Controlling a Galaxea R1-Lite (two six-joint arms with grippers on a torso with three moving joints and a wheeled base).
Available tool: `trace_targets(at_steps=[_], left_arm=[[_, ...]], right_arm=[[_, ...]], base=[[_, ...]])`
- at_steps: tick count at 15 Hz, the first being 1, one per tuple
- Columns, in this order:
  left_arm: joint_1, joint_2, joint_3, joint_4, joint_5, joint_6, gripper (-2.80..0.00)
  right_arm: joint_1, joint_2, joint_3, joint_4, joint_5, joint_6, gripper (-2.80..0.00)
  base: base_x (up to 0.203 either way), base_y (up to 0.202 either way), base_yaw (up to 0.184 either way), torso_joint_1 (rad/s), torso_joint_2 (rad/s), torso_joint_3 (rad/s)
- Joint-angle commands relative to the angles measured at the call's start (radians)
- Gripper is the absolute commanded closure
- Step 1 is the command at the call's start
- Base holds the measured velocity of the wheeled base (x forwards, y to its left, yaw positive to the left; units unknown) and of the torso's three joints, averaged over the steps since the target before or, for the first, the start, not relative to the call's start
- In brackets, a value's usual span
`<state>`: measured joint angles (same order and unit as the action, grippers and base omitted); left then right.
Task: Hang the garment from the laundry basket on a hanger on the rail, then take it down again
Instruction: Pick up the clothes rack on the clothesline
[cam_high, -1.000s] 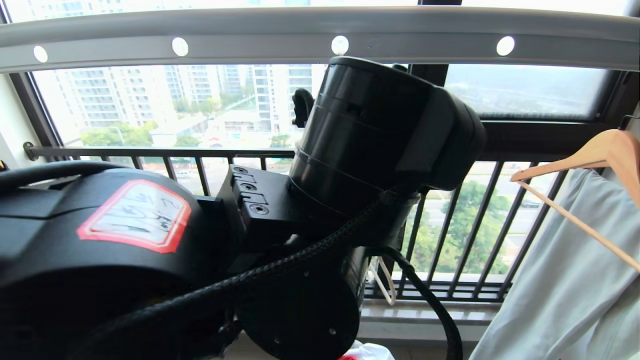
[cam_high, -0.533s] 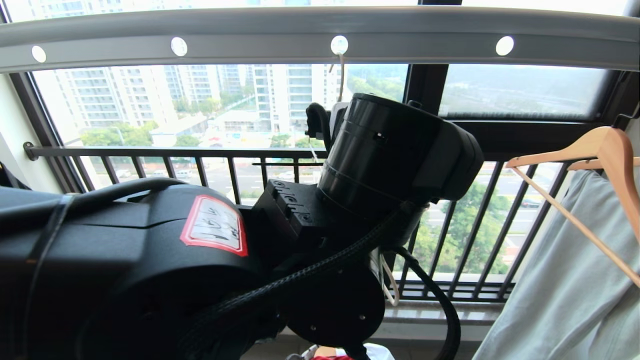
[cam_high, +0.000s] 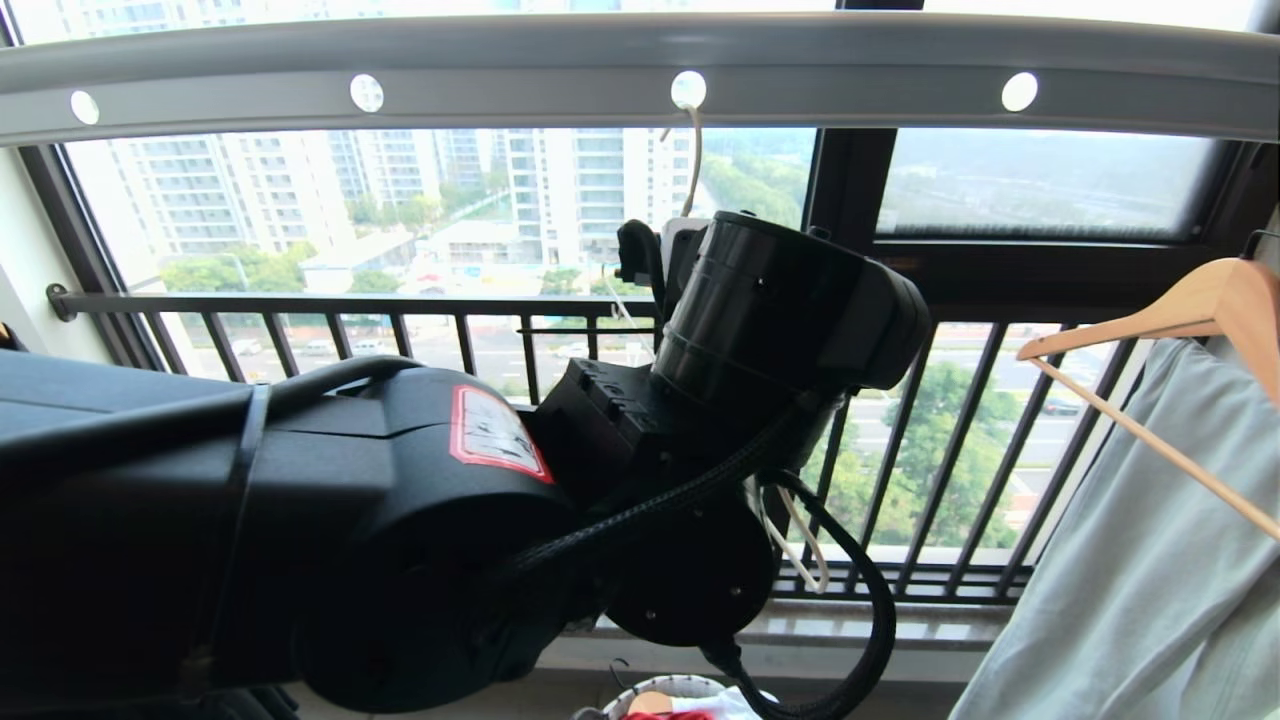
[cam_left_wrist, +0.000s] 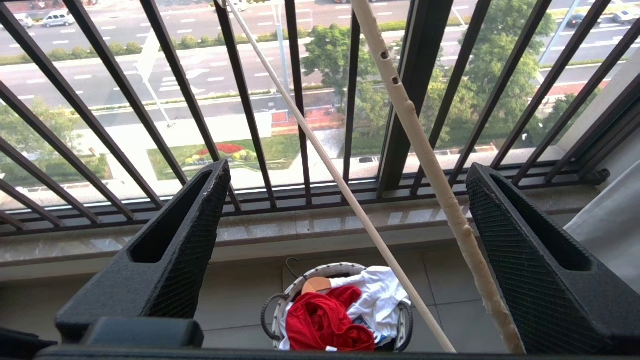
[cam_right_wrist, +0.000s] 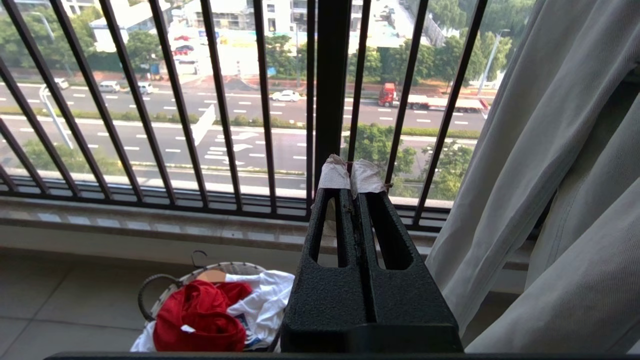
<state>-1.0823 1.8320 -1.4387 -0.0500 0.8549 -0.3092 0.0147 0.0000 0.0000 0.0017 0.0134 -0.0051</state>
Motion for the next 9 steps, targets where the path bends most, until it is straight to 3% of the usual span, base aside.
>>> trace_targets(at_steps=[1,9], left_arm=[[0.004,0.002,-0.005,-0.001,0.018,-0.001,-2.8],[0.004,0.0,-0.003,0.001,0.073,0.019,-2.8]], right_arm=[[0.001,0.002,0.0,0.0,0.0,0.0,0.0],[0.001,0.002,0.0,0.0,0.0,0.0,0.0]], base=[[0.0,0.0,0.0,0.0,0.0,0.0],[0.0,0.0,0.0,0.0,0.0,0.0]])
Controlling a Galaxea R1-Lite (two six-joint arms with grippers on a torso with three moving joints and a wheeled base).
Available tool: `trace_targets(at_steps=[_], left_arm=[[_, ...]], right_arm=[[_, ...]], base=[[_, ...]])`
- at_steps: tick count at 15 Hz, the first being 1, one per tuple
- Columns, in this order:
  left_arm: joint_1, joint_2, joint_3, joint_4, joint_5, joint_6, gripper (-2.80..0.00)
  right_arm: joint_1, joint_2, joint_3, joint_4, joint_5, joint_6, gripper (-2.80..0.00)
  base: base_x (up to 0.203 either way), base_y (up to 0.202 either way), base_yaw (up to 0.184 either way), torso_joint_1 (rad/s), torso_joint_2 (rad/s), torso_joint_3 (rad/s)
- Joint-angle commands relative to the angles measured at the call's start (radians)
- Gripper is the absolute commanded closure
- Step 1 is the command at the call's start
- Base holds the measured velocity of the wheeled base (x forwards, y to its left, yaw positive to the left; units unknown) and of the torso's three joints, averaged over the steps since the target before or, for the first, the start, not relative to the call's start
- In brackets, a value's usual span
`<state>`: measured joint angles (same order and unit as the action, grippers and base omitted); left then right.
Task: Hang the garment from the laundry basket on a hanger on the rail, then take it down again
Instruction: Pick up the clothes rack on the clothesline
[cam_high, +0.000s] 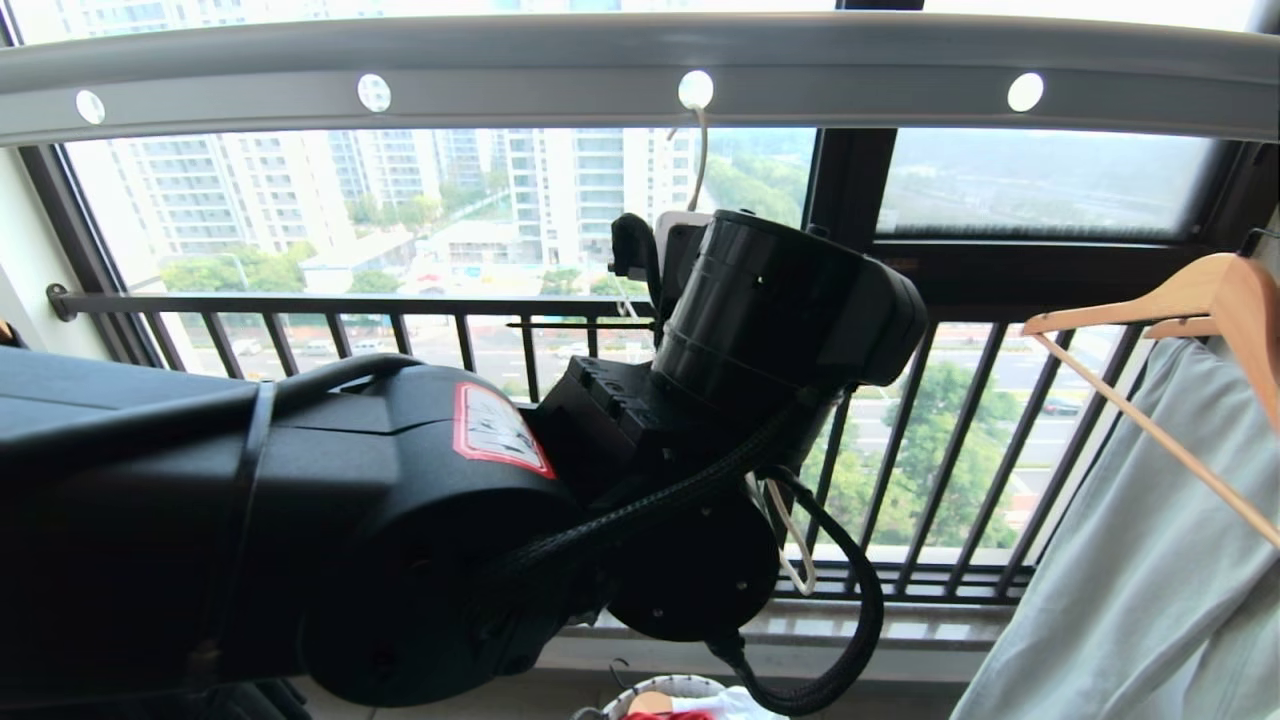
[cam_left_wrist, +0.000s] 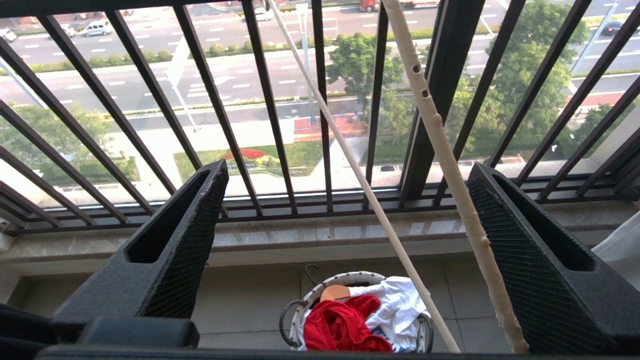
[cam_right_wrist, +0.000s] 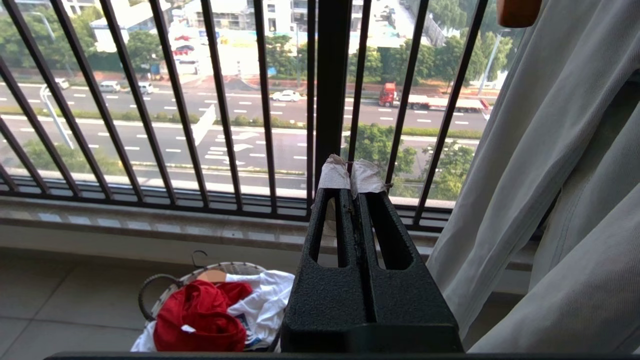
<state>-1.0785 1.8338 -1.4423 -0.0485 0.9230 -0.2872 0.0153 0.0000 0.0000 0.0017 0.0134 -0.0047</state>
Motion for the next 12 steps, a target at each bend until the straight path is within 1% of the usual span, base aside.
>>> trace_targets(at_steps=[1,6,7,8,12], left_arm=[[0.0,-0.002,0.0,-0.002,0.007,-0.003,-2.8],[0.0,0.001,0.0,-0.002,0.007,-0.003,-2.8],[0.0,0.001,0.0,-0.002,0.007,-0.003,-2.27],[0.0,0.001,0.0,-0.002,0.007,-0.003,0.0],[0.0,0.001,0.0,-0.002,0.007,-0.003,0.0]], right_arm=[[0.0,0.002,0.0,0.0,0.0,-0.001,0.0],[0.0,0.002,0.0,0.0,0.0,0.0,0.0],[0.0,0.002,0.0,0.0,0.0,0.0,0.0],[0.0,0.002,0.0,0.0,0.0,-0.001,0.0],[0.0,0.002,0.0,0.0,0.0,0.0,0.0]], base=[[0.0,0.0,0.0,0.0,0.0,0.0],[0.0,0.0,0.0,0.0,0.0,0.0],[0.0,0.0,0.0,0.0,0.0,0.0],[0.0,0.0,0.0,0.0,0.0,0.0],[0.0,0.0,0.0,0.0,0.0,0.0]])
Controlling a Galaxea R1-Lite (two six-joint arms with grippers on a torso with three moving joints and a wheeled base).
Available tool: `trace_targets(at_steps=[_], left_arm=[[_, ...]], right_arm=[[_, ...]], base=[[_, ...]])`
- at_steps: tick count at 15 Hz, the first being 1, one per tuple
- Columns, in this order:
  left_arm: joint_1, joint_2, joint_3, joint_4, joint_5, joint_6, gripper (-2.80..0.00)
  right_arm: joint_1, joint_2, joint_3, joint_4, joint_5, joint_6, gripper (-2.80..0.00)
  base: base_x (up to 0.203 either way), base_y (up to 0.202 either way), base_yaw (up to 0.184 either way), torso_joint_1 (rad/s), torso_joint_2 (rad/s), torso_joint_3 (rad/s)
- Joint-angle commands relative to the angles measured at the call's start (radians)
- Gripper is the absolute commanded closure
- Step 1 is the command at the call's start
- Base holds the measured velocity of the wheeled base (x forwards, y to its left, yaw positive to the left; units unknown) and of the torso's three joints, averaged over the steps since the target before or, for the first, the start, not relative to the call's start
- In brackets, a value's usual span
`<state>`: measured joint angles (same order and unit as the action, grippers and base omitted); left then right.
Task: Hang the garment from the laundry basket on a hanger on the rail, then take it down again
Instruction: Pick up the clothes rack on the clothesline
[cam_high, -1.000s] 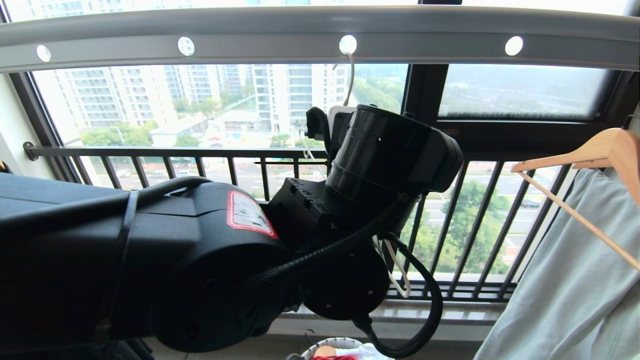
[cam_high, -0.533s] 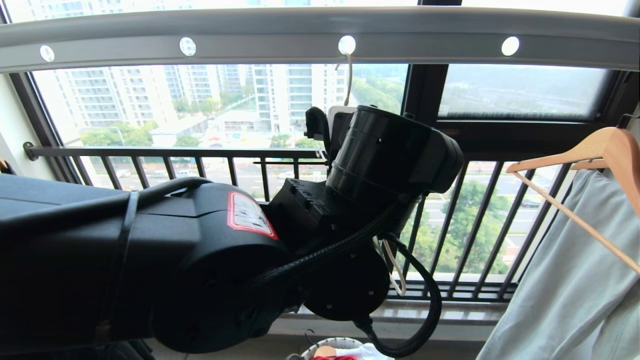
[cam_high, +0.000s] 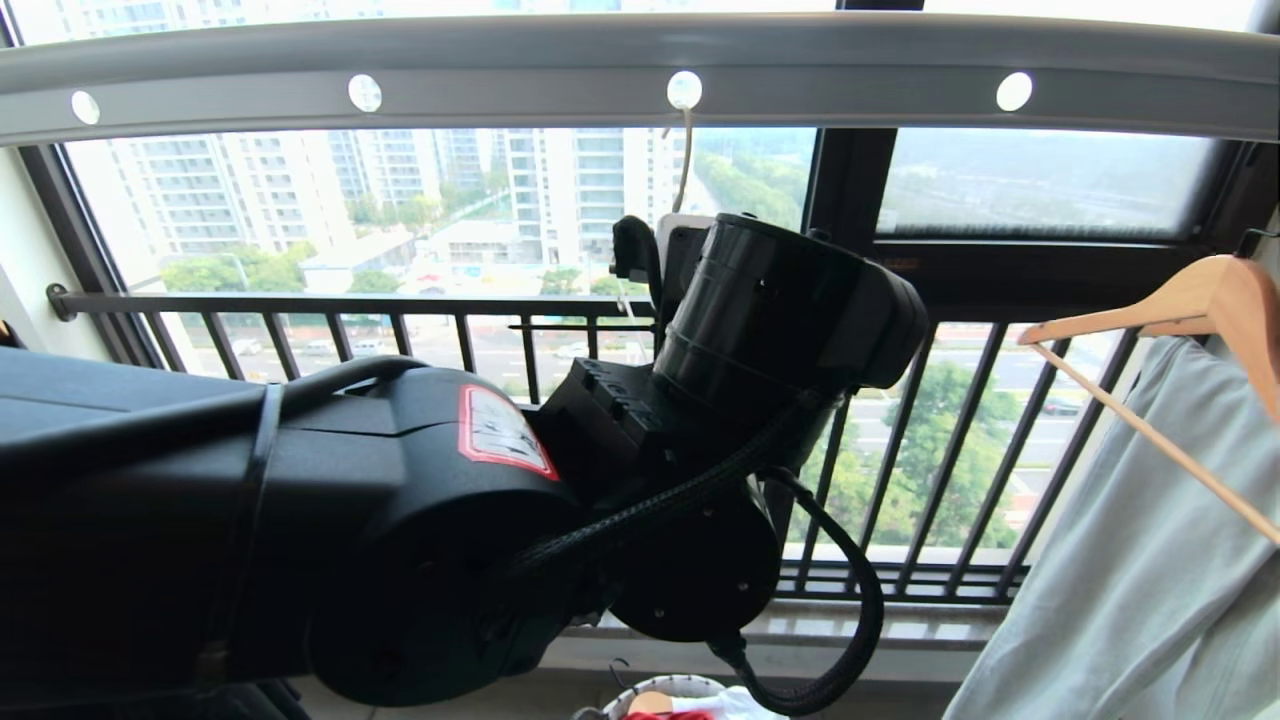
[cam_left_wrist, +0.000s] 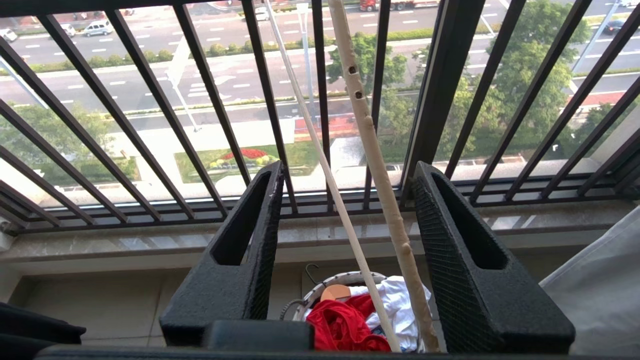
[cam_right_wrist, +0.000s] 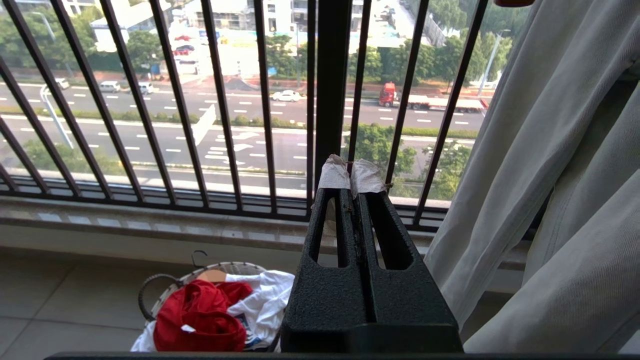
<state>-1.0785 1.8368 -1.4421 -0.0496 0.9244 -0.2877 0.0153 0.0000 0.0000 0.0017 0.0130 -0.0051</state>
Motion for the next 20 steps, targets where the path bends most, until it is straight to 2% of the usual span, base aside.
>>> trace_targets(at_steps=[1,6,20], left_arm=[[0.0,-0.003,0.0,-0.001,0.006,-0.002,0.0],[0.0,-0.008,0.005,0.0,0.026,-0.001,0.0],[-0.003,-0.037,0.006,0.001,0.033,-0.001,0.0]], right_arm=[[0.0,0.002,0.0,0.0,0.001,-0.001,0.0],[0.0,0.002,0.0,0.0,0.001,0.001,0.0],[0.0,0.002,0.0,0.0,0.001,0.0,0.0]], base=[[0.0,0.0,0.0,0.0,0.0,0.0],[0.0,0.0,0.0,0.0,0.0,0.0],[0.0,0.0,0.0,0.0,0.0,0.0]])
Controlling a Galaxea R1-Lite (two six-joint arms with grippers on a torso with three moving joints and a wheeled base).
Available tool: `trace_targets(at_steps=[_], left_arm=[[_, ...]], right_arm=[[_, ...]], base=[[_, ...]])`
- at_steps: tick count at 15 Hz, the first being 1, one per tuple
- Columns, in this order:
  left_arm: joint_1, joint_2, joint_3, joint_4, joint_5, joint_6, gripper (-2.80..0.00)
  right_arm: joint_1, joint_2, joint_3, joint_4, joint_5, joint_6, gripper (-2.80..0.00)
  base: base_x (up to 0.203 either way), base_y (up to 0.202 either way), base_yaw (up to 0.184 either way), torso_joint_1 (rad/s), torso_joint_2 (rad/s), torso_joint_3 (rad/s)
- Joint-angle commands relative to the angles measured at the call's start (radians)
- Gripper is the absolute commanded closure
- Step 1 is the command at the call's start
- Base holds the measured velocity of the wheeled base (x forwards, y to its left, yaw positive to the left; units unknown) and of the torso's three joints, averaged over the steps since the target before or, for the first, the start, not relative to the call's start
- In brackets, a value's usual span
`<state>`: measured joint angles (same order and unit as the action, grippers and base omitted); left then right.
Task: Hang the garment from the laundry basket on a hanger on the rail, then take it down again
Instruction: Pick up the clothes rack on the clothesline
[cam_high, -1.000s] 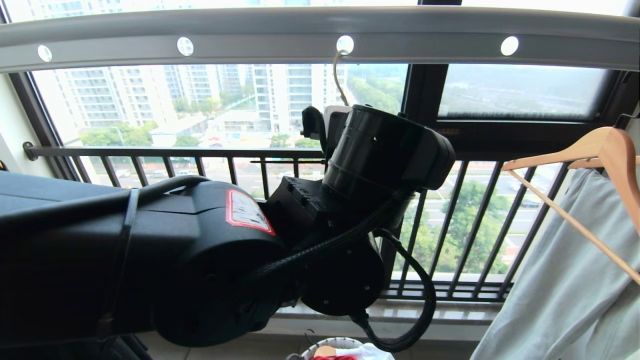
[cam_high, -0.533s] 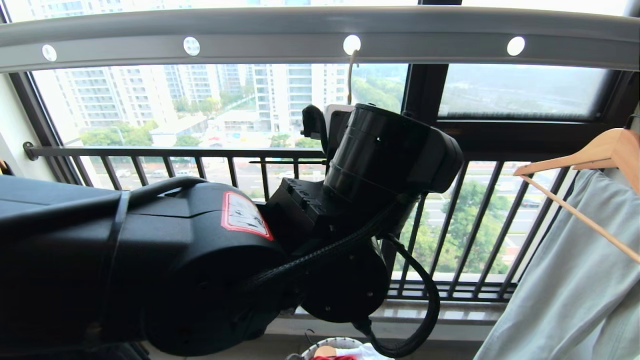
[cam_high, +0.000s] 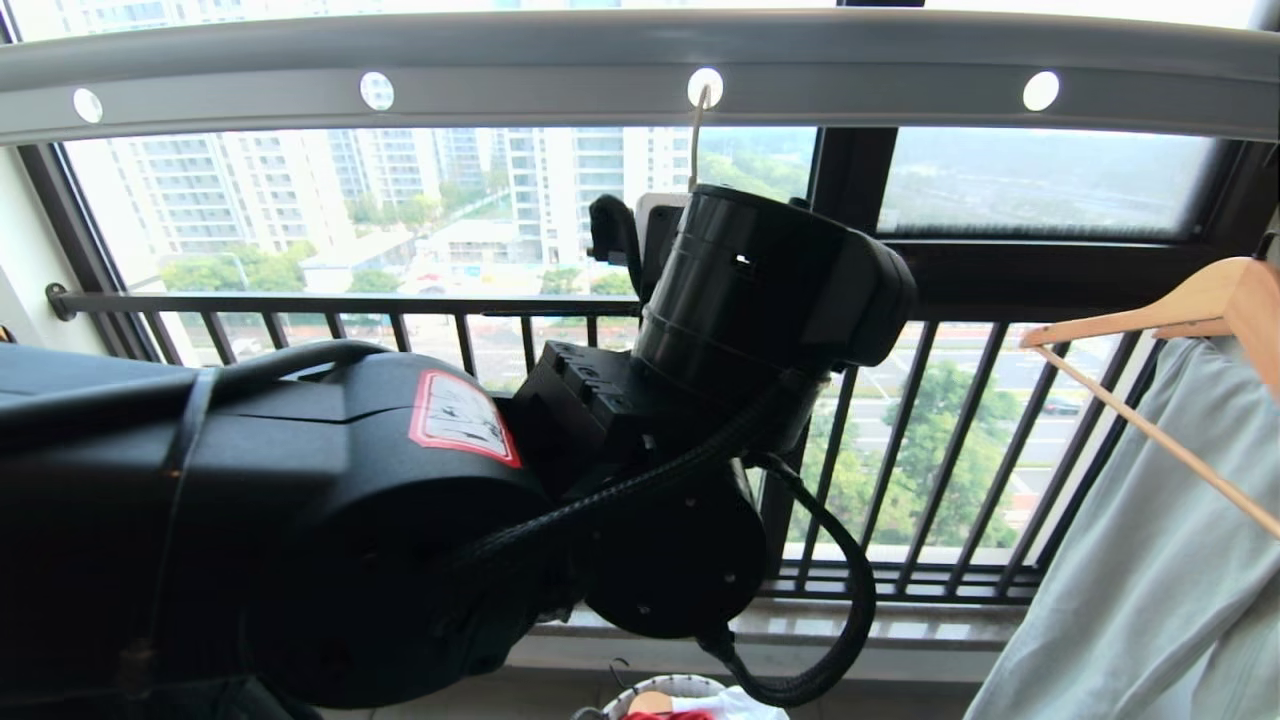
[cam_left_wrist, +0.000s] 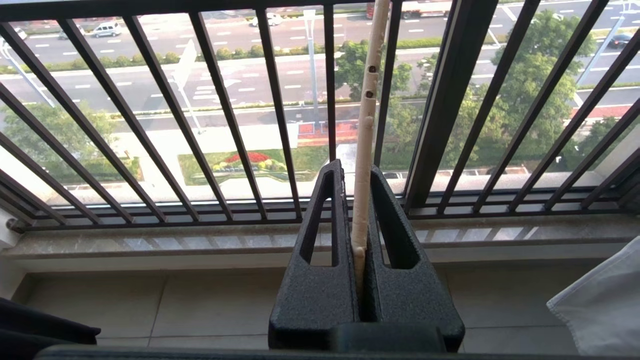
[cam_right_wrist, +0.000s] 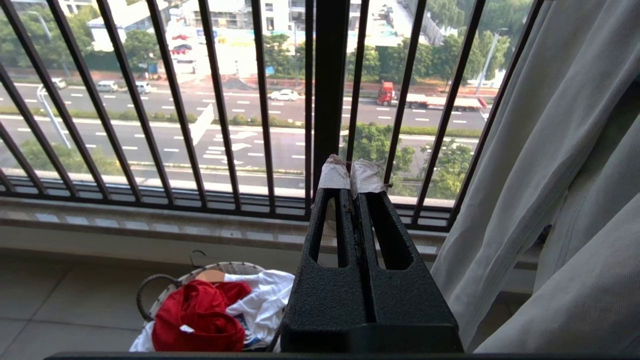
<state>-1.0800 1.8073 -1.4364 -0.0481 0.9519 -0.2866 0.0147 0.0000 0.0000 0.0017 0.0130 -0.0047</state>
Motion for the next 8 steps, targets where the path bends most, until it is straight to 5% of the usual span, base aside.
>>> trace_targets(at_steps=[1,8], left_arm=[[0.0,-0.011,0.001,0.001,0.005,-0.002,0.0],[-0.005,-0.019,0.008,0.001,0.007,-0.001,0.0]], right_arm=[[0.001,0.002,0.0,0.0,0.001,0.0,0.0],[0.001,0.002,0.0,0.0,0.001,0.0,0.0]], base=[[0.0,0.0,0.0,0.0,0.0,0.0],[0.0,0.0,0.0,0.0,0.0,0.0]])
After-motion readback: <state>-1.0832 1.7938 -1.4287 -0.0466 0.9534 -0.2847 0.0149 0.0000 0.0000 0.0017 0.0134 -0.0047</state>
